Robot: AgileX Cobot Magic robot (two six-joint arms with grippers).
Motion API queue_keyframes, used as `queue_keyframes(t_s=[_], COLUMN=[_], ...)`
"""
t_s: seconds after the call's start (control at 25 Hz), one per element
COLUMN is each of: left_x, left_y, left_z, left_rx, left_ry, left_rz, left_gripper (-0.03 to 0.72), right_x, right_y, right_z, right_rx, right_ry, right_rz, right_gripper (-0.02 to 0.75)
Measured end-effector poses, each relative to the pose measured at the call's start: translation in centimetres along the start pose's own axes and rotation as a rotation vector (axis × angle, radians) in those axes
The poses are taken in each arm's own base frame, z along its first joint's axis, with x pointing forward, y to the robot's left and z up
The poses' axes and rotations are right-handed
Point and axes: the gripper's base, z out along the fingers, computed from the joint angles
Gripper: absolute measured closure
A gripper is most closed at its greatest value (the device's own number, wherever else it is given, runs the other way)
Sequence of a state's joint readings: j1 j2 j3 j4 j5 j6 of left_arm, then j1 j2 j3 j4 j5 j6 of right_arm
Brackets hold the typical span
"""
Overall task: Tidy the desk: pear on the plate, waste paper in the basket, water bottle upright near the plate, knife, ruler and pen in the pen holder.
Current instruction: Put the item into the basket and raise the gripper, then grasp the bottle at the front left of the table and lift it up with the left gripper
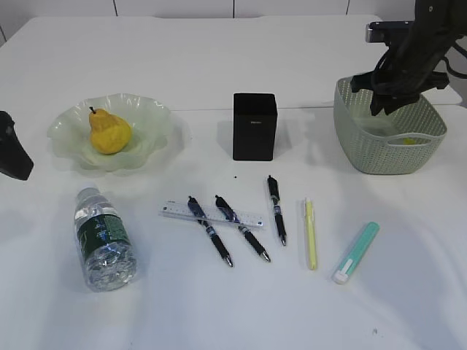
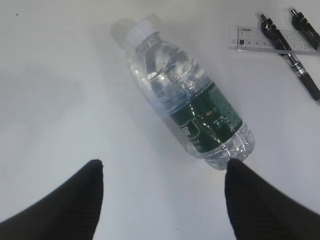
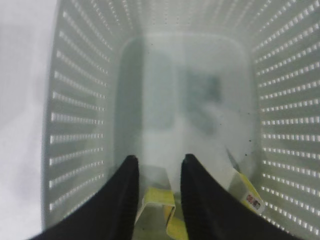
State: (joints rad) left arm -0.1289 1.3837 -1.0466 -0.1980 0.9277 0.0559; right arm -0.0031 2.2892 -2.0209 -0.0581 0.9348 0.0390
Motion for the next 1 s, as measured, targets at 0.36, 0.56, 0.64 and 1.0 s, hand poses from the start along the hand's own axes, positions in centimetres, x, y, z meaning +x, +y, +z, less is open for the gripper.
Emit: queue_keyframes(t_s=[0.36, 0.56, 0.64, 1.0], left_x=[0.0, 0.0, 0.0, 0.0], left_y=[0.0, 0.0, 0.0, 0.0], left_z=[0.0, 0.0, 0.0, 0.0], left_rx=[0.005, 0.005, 0.005, 0.005], left_ry=[0.0, 0.0, 0.0, 0.0], left_rz=[-0.003, -0.003, -0.003, -0.003], left_gripper=[0.151, 0.151, 0.151, 0.154], right_x=[-0.1, -0.6, -0.6, 0.6], right_y=[-0.1, 0.1, 0.1, 0.9], right_z=[-2.0, -8.0, -10.4, -17.0], right_rx=[0.0, -0.048, -0.07, -0.095], right_ry=[0.009, -0.035, -0.051, -0.038], right_rz=[0.005, 0.045, 0.058, 0.041], right_gripper=[0.341, 0.338, 0.338, 0.338])
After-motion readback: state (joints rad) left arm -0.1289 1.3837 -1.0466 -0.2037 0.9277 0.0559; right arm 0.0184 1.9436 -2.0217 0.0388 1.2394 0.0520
